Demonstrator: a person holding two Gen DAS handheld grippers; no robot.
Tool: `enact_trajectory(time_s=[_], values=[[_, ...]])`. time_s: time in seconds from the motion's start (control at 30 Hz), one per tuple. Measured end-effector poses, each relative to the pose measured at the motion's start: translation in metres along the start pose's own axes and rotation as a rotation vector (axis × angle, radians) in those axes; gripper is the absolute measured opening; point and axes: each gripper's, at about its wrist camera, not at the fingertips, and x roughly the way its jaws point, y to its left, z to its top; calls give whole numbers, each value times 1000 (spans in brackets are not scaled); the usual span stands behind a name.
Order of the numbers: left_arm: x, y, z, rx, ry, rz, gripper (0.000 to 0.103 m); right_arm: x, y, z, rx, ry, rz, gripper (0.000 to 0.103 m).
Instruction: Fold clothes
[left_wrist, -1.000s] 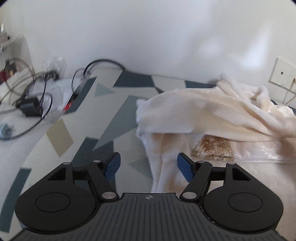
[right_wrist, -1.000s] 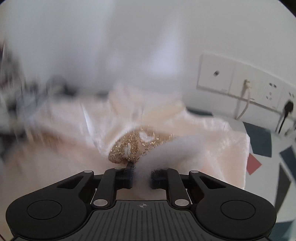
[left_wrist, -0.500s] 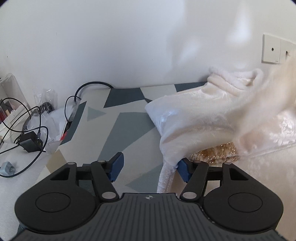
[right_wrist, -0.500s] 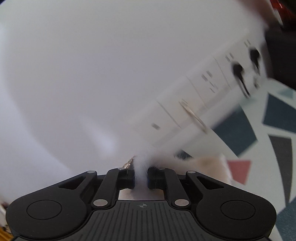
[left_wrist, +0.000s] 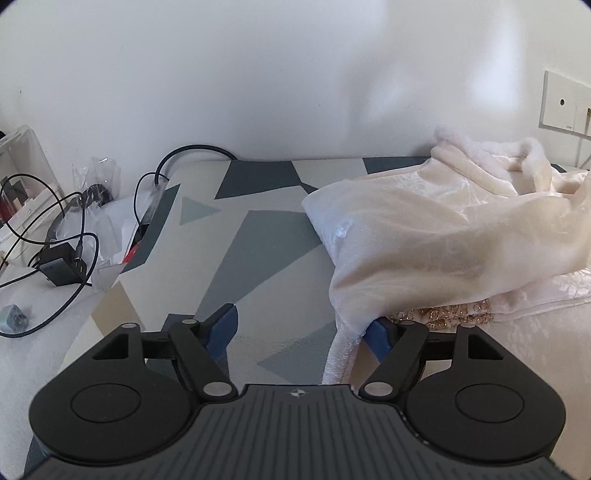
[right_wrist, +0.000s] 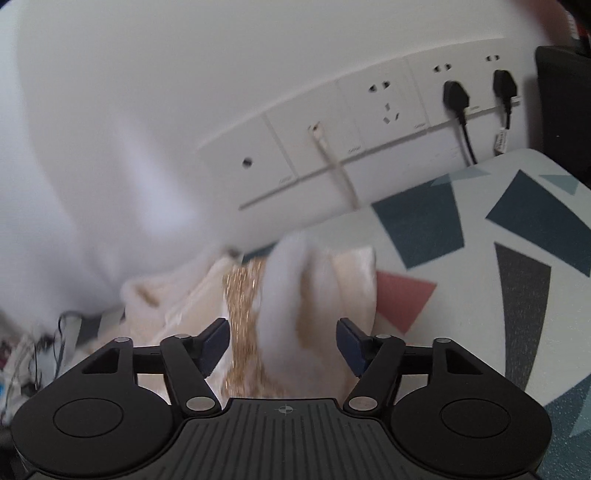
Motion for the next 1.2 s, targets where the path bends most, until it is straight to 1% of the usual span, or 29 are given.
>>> enact_trajectory(time_s=[0.07, 0.1, 0.13, 0.17, 0.2, 0.23, 0.3, 0.37, 0.4, 0.43, 0.5, 0.57, 0.6, 0.63, 0.67, 0.7, 0.73, 0.77, 0.8, 0.83, 0.87, 0.93, 0.97, 1.0, 1.03, 1.07, 1.13, 1.2], values=[[-1, -2, 0, 3, 2, 10, 75, 1, 2, -8, -8, -5, 15, 53], [-1, -2, 0, 2, 3, 12, 75, 3, 3, -10, -4, -6, 21, 46], [-1, -1, -1, -1, 6, 11, 74, 6, 5, -10, -5, 1, 14, 30], [0, 1, -1, -4, 8, 10, 74, 8, 7, -9, -16, 15, -1, 18], [0, 2, -1, -6, 10, 9, 74, 10, 8, -5, -26, 28, -13, 11], [0, 3, -2, -9, 13, 8, 74, 8, 8, 0, -25, 26, -22, 8], [1, 6, -2, -15, 17, 5, 75, -13, 3, 19, 30, -59, -18, 7], [2, 8, -3, -21, 22, 3, 74, -41, -3, 33, 54, -126, -9, 6], [2, 10, -3, -24, 24, 2, 74, -49, -5, 33, 37, -118, -25, 5], [2, 11, -3, -26, 26, 1, 73, -52, -10, 29, 22, -84, -52, 0], [2, 12, -4, -23, 32, -12, 73, -49, -27, 11, 35, 16, -110, 0], [-2, 10, -4, 15, 43, -65, 73, -39, -45, -13, 80, 120, -149, 0], [-4, 9, -4, 34, 49, -91, 74, -37, -48, -21, 92, 139, -149, 0], [-5, 6, -5, 65, 64, -124, 76, -38, -48, -27, 104, 143, -143, 3], [-8, 2, -5, 117, 88, -156, 77, -40, -45, -28, 116, 122, -127, 4], [-13, -2, -7, 171, 96, -166, 77, -42, -41, -27, 126, 102, -106, 13], [-19, -6, -8, 221, 92, -164, 77, -44, -36, -25, 135, 82, -91, 26], [-27, -7, -8, 248, 87, -172, 77, -46, -31, -21, 138, 61, -89, 30], [-36, -5, -6, 244, 81, -194, 77, -47, -27, -17, 140, 43, -94, 31], [-45, -1, -3, 219, 81, -228, 77, -49, -23, -13, 141, 24, -99, 32], [-55, 7, 5, 155, 80, -281, 77, -51, -20, -9, 146, 7, -108, 32], [-69, 21, 22, 17, 45, -383, 77, -55, -19, -4, 174, -20, -131, 33], [-72, 27, 33, -34, 13, -411, 77, -58, -19, -3, 190, -31, -114, 34], [-69, 32, 44, -77, -5, -421, 77, -61, -19, -2, 206, -42, -97, 40], [-59, 34, 55, -108, -5, -407, 77, -63, -19, -1, 224, -46, -74, 49], [-46, 36, 65, -130, 3, -387, 77, -61, -20, -1, 243, -38, -44, 53], [-8, 33, 81, -147, 39, -332, 76, -54, -21, 0, 276, -18, -18, 54], [27, 20, 92, -127, 94, -288, 69, -44, -25, 1, 331, 15, -13, 54]])
